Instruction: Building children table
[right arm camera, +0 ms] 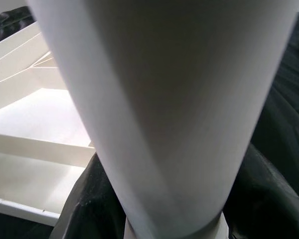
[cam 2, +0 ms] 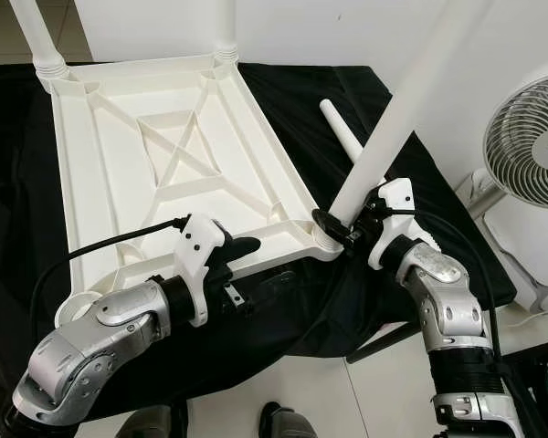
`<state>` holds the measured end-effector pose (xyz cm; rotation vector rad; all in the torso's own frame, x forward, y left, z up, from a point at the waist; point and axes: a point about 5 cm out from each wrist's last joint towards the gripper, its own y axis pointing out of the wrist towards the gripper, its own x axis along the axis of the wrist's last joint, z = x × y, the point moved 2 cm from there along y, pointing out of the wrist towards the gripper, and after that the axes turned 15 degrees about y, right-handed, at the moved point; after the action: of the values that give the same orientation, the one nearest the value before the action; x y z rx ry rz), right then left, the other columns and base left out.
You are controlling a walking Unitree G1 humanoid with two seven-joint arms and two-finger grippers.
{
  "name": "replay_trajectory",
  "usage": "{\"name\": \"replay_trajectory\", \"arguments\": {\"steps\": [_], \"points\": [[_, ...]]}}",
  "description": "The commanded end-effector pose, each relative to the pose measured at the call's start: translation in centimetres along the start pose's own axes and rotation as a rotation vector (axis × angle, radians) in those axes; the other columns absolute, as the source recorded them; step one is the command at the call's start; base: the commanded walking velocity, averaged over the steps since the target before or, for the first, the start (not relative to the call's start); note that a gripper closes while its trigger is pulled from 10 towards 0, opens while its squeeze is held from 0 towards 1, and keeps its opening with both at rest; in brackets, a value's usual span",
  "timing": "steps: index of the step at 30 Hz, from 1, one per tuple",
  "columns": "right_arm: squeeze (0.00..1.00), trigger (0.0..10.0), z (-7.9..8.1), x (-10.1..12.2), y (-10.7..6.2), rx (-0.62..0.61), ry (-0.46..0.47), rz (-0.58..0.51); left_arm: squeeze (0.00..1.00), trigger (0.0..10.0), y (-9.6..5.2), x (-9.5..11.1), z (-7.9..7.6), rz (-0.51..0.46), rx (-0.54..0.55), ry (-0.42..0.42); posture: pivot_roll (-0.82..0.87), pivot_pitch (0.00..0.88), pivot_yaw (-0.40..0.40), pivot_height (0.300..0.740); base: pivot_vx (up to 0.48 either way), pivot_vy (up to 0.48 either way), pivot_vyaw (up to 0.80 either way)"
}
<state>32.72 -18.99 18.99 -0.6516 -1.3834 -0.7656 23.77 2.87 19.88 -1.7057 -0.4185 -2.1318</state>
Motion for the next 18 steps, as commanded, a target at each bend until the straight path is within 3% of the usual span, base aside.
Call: {"name": "replay_trajectory", "arguments": {"steps": [1, 6, 8, 14, 15, 18], "points": [[0.0, 10.0, -0.2, -1.7, -0.4, -0.043, 0.033, 0.061, 0.0, 10.0, 0.2, 0.4, -0.3, -0.019, -0.023, 0.013, 0.05, 0.193, -0.072, 0.74, 0.0, 0.0, 0.0], [0.0, 10.0, -0.2, -1.9, -0.4, -0.13, 0.047, 0.033, 0.0, 10.0, 0.3, 0.5, -0.2, -0.02, -0.022, 0.015, 0.04, 0.194, -0.073, 0.74, 0.0, 0.0, 0.0], [0.0, 10.0, 0.7, -2.4, -0.2, -0.202, 0.076, 0.0, 0.0, 10.0, 0.2, 0.4, -0.1, -0.021, -0.019, 0.018, 0.04, 0.191, -0.08, 0.74, 0.0, 0.0, 0.0], [0.0, 10.0, 1.8, -2.7, 0.0, -0.24, 0.1, -0.03, 0.0, 10.0, 0.2, 0.4, -0.1, -0.022, -0.014, 0.02, 0.04, 0.183, -0.09, 0.74, 0.0, 0.0, 0.0], [0.0, 10.0, 2.9, -2.9, 0.2, -0.319, 0.147, -0.073, 0.0, 10.0, 0.2, 0.4, 0.0, -0.024, -0.005, 0.016, 0.04, 0.179, -0.096, 0.74, 0.0, 0.0, 0.0], [0.0, 10.0, 3.3, -3.0, 0.3, -0.419, 0.202, -0.107, 0.0, 10.0, 0.1, 0.3, 0.0, -0.022, 0.002, 0.019, 0.05, 0.175, -0.104, 0.74, 0.0, 0.0, 0.0]]}}
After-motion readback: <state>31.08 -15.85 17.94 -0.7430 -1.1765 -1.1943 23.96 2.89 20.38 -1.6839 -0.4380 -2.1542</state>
